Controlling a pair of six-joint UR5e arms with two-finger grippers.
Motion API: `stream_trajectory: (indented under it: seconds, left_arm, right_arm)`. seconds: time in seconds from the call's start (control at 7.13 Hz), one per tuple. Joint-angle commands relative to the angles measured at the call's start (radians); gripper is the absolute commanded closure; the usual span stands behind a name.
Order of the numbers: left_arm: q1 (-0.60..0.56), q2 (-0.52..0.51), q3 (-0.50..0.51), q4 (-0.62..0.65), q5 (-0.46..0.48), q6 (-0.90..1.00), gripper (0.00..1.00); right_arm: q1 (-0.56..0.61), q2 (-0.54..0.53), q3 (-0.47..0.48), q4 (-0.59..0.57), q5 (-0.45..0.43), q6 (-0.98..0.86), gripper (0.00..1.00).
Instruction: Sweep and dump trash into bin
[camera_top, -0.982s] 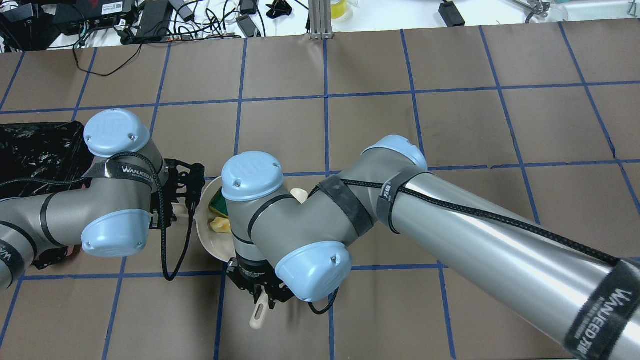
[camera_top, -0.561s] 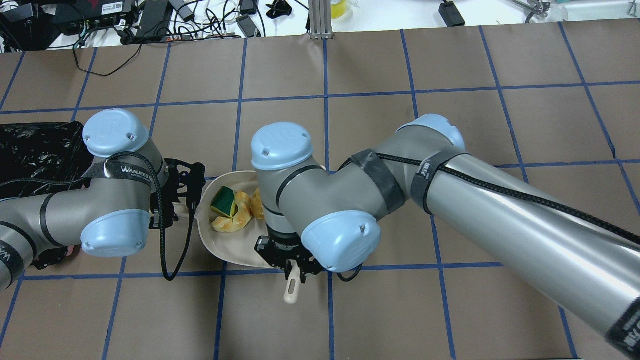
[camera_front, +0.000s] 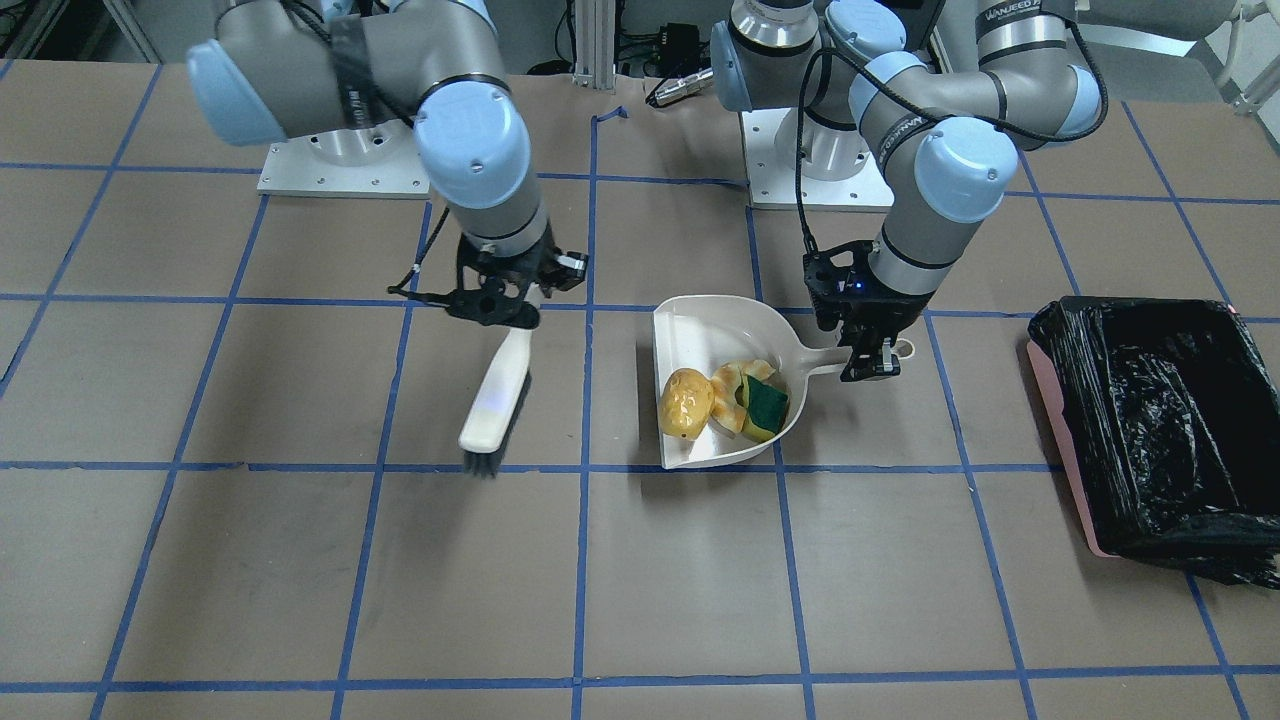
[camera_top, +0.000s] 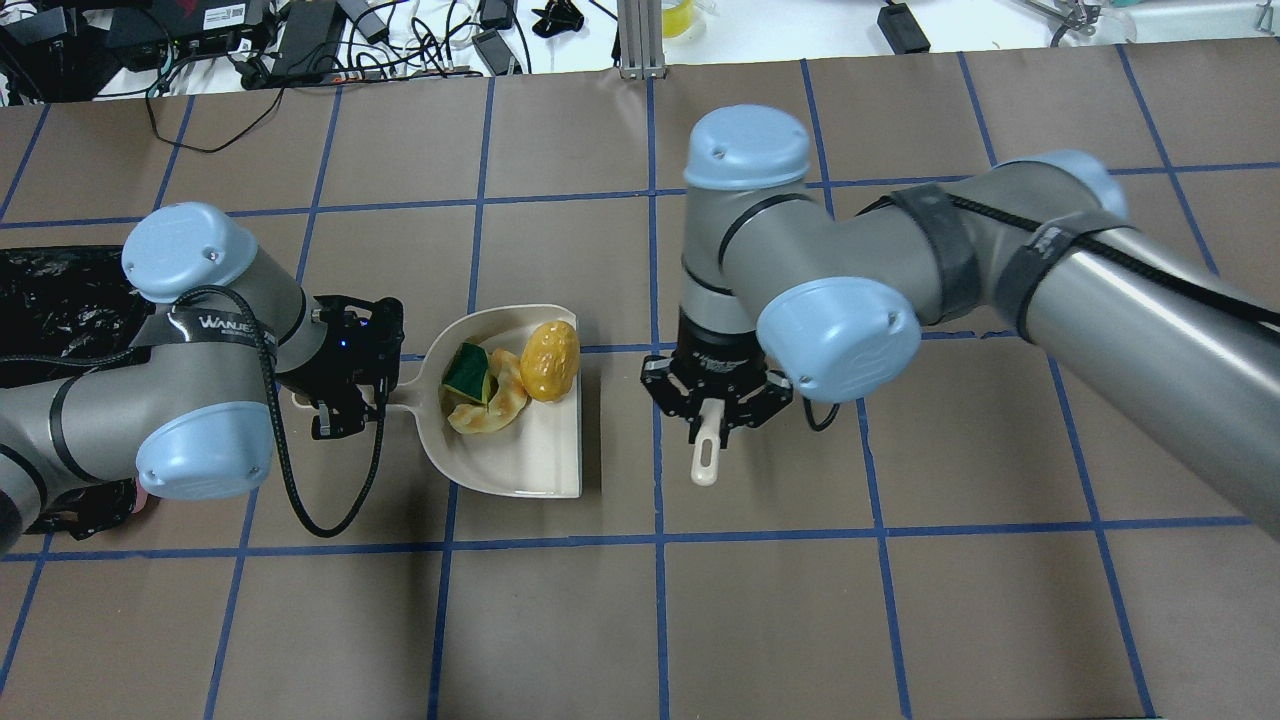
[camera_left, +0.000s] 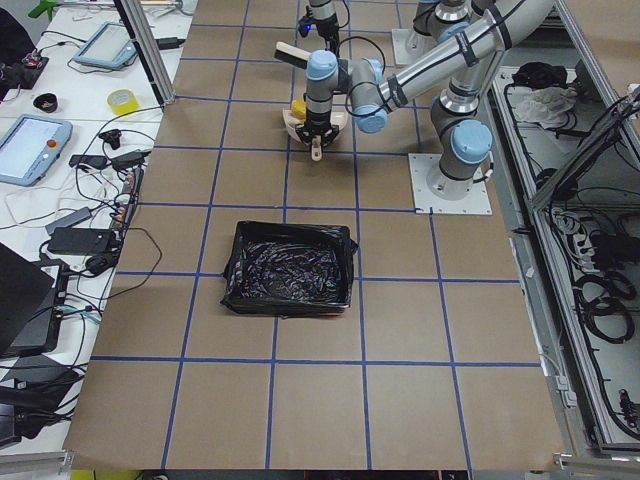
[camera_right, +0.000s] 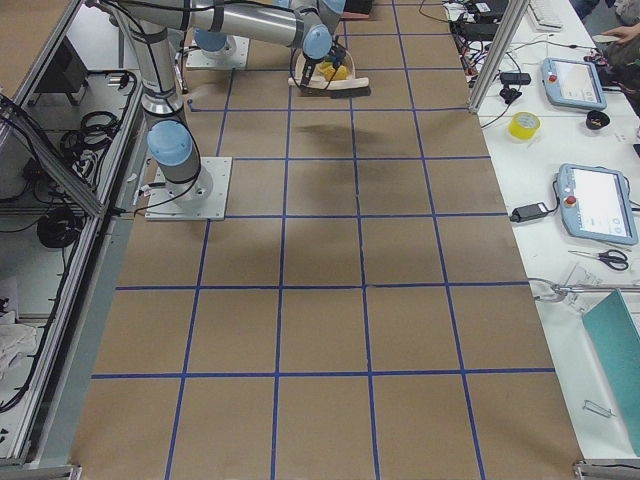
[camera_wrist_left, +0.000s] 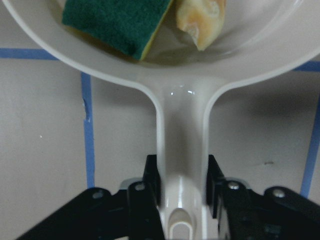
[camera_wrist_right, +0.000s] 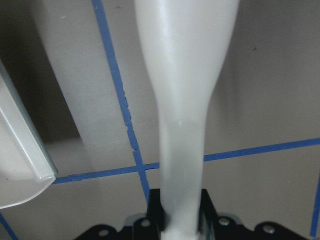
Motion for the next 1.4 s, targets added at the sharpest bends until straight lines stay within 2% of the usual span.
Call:
stream_trajectory:
  seconds: [0.0, 0.14, 0.28, 0.42, 0.7, 0.98, 1.12, 1.26]
  left_arm:
    - [0.114, -0.032, 0.114, -0.139, -0.21, 0.008, 1.0]
    - [0.192, -0.046, 0.177, -0.19, -0.274, 0.045, 1.0]
    - [0.247, -0.06, 0.221, -0.276, -0.277, 0.13, 1.0]
    - [0.289, -0.074, 0.239, -0.293, -0.277, 0.227, 1.0]
    - [0.408, -0.095, 0.287, -0.324, -0.268, 0.342, 1.0]
    - [0.517, -0.1, 0.39, -0.413, -0.175, 0.408, 1.0]
    - [0.582, -0.101, 0.421, -0.445, -0.172, 0.44, 1.0]
    - [0.649, -0.103, 0.439, -0.447, -0.127, 0.491, 1.0]
  right_arm:
    - [-0.269, -0.023, -0.011, 0.067, -0.04, -0.244, 1.0]
    - [-0.362, -0.021, -0.02, 0.081, -0.052, -0.323, 1.0]
    - [-0.434, -0.019, -0.037, 0.104, -0.112, -0.41, 1.0]
    - [-0.48, -0.004, -0.04, 0.091, -0.126, -0.485, 1.0]
    - [-0.507, 0.048, -0.082, 0.098, -0.144, -0.53, 1.0]
    - [-0.508, 0.106, -0.106, 0.092, -0.128, -0.535, 1.0]
    - [-0.507, 0.134, -0.152, 0.109, -0.141, -0.537, 1.0]
    - [-0.507, 0.158, -0.187, 0.13, -0.154, -0.599, 1.0]
